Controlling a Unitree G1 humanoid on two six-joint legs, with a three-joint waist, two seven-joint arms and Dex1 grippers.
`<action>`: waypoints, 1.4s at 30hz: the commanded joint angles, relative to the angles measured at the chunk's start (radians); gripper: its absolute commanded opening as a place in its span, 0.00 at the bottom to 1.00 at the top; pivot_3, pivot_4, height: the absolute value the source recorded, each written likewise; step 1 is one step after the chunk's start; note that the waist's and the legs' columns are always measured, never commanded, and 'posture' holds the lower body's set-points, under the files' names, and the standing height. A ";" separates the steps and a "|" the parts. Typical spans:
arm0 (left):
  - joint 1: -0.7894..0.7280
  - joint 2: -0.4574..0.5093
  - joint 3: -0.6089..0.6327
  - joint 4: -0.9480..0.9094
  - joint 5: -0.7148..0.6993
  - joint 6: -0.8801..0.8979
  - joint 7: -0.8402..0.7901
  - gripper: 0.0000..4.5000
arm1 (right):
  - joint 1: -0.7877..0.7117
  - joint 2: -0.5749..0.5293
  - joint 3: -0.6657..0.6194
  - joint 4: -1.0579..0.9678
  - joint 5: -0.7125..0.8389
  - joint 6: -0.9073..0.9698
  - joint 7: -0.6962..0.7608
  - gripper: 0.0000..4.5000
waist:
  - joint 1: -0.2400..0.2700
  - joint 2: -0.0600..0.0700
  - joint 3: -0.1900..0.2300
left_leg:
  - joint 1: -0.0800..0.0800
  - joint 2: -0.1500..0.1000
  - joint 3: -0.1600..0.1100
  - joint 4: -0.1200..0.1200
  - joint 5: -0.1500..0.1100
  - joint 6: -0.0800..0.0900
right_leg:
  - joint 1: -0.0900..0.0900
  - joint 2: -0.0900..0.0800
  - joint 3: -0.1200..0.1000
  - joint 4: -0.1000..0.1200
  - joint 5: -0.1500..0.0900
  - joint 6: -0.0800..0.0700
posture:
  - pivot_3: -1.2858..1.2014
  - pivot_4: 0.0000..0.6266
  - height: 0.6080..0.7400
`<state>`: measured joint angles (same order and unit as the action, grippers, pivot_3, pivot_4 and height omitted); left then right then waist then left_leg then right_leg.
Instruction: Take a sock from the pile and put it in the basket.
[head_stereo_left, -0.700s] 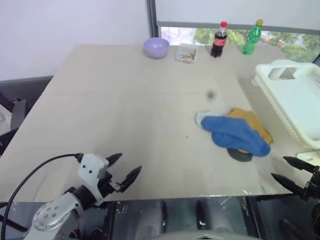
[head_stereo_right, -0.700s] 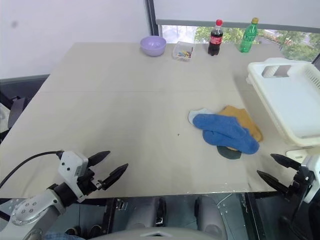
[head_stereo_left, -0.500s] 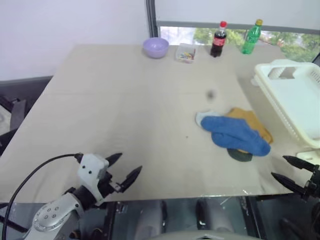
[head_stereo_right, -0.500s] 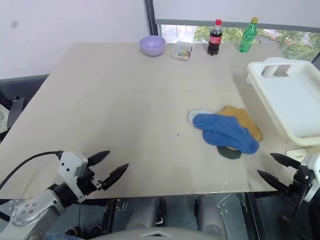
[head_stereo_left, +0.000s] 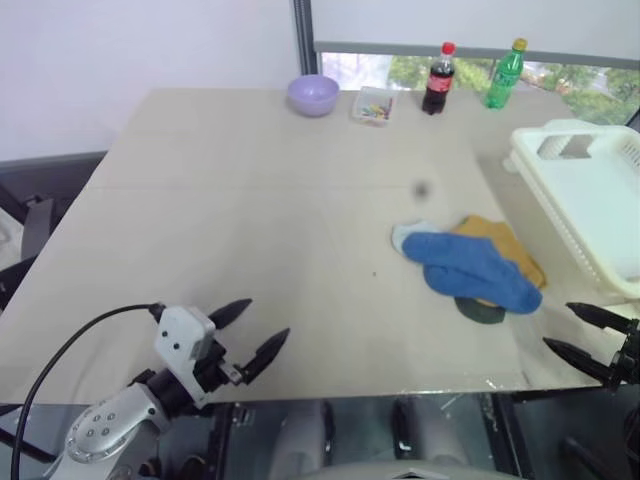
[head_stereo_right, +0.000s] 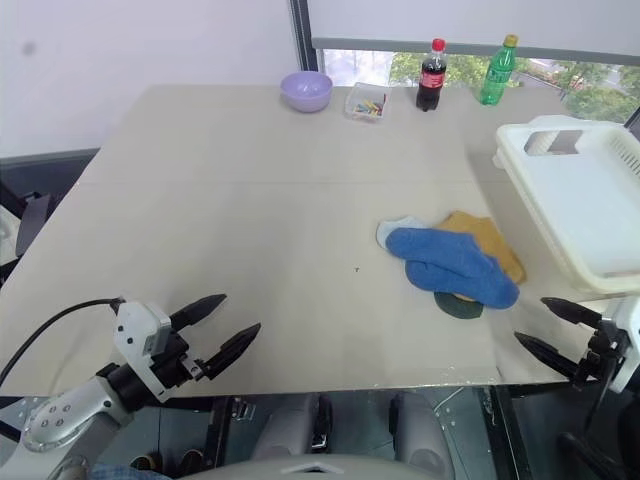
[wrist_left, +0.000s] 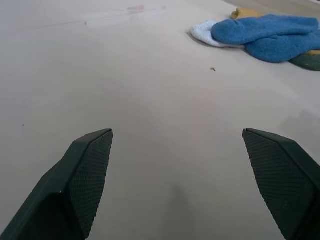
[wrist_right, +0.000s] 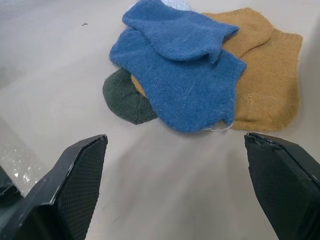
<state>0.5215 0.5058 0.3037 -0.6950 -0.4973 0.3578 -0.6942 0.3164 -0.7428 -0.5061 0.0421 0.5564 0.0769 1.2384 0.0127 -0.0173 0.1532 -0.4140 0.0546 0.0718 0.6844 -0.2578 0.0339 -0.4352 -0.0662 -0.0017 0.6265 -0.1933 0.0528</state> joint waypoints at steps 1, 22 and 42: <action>-0.007 0.003 -0.001 -0.008 -0.017 -0.025 -0.011 0.99 | -0.011 -0.020 -0.008 -0.027 0.009 0.004 0.005 1.00 | 0.000 0.000 0.000 | 0.000 0.000 0.000 0.000 0.000 0.000 | 0.000 0.000 0.000 0.000 0.000 0.000 | 0.52 0.24 0.92; -0.161 0.168 0.079 0.154 -0.181 -0.029 -0.256 0.99 | -0.577 0.050 0.488 -0.226 -0.288 0.224 -0.369 1.00 | -0.008 0.002 0.002 | -0.002 0.001 0.002 0.000 0.003 0.005 | -0.004 0.002 0.000 0.001 0.000 -0.001 | 0.52 0.24 0.92; -0.260 0.170 0.046 0.201 -0.147 -0.049 -0.247 0.99 | -0.791 0.134 0.723 -0.091 -0.524 0.244 -0.369 1.00 | -0.014 0.001 0.002 | -0.009 0.001 0.007 0.000 0.004 0.004 | -0.008 0.004 -0.001 0.002 0.002 -0.004 | 0.52 0.24 0.92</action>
<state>0.2697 0.6727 0.3500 -0.4855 -0.6485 0.3252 -0.9400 -0.4589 -0.6017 0.2228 -0.0367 0.0423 0.3071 0.8807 -0.0008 -0.0167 0.1554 -0.4233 0.0558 0.0782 0.6841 -0.2540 0.0376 -0.4436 -0.0624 -0.0023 0.6287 -0.1903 0.0477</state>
